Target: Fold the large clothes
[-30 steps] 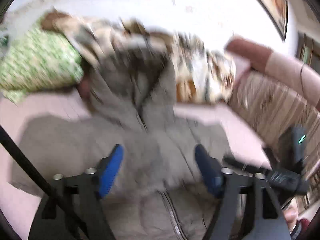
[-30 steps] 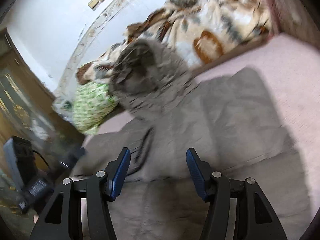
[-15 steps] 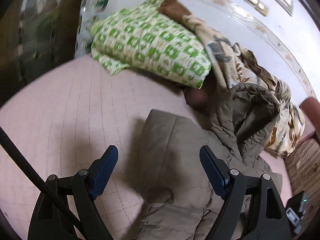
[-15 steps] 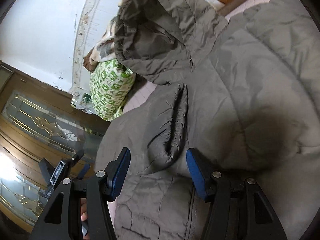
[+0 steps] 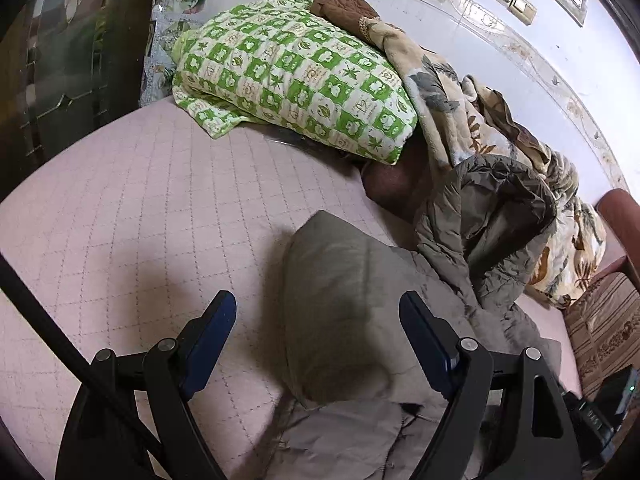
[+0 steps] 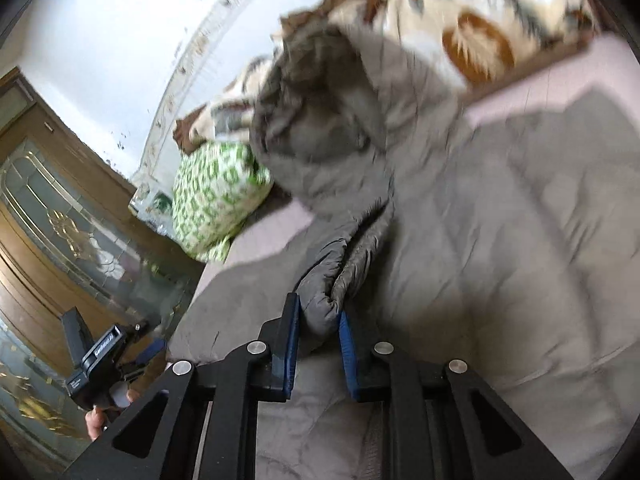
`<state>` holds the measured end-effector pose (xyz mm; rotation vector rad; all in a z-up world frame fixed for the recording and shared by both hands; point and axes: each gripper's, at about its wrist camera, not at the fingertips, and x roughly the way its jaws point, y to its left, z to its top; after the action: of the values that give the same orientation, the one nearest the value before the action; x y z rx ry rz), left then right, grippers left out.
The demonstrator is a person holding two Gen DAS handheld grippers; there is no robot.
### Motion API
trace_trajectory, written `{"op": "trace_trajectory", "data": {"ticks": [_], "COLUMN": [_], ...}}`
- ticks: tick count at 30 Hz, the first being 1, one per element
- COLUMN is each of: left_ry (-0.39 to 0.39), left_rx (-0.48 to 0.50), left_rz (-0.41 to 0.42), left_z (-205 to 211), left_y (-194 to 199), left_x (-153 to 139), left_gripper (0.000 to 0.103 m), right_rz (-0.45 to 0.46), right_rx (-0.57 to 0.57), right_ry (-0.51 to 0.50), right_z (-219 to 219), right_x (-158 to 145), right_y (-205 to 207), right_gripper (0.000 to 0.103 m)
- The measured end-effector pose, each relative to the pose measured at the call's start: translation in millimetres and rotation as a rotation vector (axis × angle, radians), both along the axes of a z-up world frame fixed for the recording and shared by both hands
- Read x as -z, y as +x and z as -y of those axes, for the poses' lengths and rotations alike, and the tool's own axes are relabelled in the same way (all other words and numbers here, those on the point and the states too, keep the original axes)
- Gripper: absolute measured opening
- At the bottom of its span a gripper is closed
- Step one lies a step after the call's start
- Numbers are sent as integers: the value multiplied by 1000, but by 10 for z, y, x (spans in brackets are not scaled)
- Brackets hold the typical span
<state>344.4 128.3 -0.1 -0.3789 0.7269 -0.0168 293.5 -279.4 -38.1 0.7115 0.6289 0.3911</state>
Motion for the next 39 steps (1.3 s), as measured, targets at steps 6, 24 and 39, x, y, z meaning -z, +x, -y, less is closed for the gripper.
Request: {"op": "trace_trajectory", "data": {"ticks": [6,24,39], "left_ry": [20,366,379], "left_rx": [46,262,234], "left_rz": [-6,-3,-95], "left_z": [173,977,1058], "left_y": [19,-73,106], "left_x": [8,179,393], "left_gripper": [83,83,83], "right_rz": [41,1,-234], "right_rx": [108,237,289], "right_ry": [-68,-97,-168], "right_z": [394,848,962], "right_x": [-200,-225,162], "right_y": [-64,-110,-31], "right_gripper": [21,21,21]}}
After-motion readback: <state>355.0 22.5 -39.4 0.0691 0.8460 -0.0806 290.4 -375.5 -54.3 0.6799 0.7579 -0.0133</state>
